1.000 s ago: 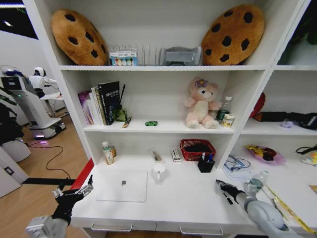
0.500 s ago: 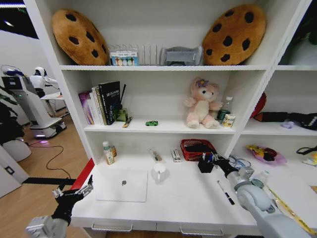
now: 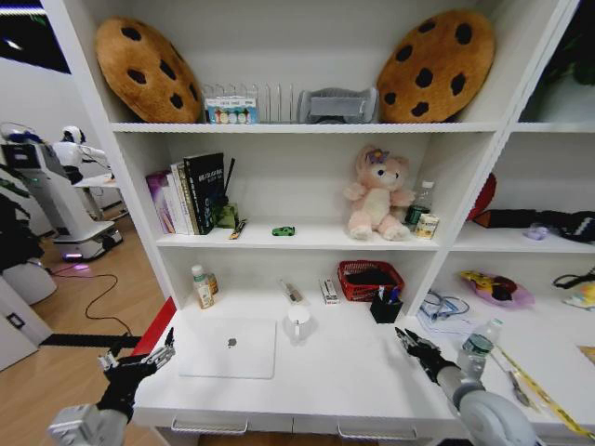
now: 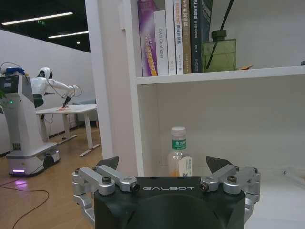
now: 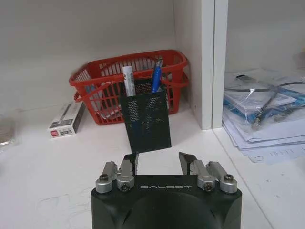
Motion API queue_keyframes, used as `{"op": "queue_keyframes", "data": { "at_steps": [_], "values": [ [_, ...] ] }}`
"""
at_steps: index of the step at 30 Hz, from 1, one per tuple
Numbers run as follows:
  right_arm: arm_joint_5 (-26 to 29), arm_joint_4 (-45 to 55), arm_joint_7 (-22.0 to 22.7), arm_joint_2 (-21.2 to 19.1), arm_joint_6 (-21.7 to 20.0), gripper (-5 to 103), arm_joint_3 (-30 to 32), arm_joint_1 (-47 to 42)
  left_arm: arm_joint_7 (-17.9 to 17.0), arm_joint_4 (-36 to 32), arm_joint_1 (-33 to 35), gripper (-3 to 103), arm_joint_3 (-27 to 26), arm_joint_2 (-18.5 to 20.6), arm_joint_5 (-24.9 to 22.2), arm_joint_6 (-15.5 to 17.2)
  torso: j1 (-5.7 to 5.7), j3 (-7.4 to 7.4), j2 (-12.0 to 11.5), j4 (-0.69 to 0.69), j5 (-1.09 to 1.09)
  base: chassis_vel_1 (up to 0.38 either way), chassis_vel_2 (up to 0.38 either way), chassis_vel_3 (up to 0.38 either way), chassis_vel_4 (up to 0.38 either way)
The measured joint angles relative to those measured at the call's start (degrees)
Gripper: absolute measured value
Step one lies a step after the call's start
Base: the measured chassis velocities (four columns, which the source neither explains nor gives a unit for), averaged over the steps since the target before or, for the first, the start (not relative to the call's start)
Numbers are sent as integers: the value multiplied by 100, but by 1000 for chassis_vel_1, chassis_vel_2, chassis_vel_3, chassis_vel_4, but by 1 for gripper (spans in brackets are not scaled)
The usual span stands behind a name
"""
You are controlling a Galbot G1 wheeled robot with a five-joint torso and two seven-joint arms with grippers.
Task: Organize the objects on the table.
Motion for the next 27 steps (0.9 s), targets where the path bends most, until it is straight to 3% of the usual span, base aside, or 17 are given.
{"op": "queue_keyframes", "data": {
  "at_steps": [1, 4, 6, 15, 27],
  "values": [
    [0, 0, 0, 0, 0, 48, 0, 0, 0, 0, 0, 100, 0, 0, 0, 0, 0, 0, 0, 0, 0, 0, 0, 0, 0],
    [50, -192, 4, -86, -113, 64, 6, 109, 0, 0, 0, 100, 0, 0, 0, 0, 0, 0, 0, 1, 1, 0, 0, 0, 0],
    [79, -197, -1, -105, -149, 64, 20, 111, 0, 0, 0, 100, 0, 0, 0, 0, 0, 0, 0, 0, 0, 0, 0, 0, 0],
    [67, -436, -197, -176, -61, 101, -12, 146, 0, 0, 0, 100, 0, 0, 0, 0, 0, 0, 0, 0, 0, 0, 0, 0, 0],
    [-144, -832, -521, -257, -101, 86, -137, 319, 0, 0, 0, 100, 0, 0, 0, 0, 0, 0, 0, 0, 0, 0, 0, 0, 0]
  ]
}}
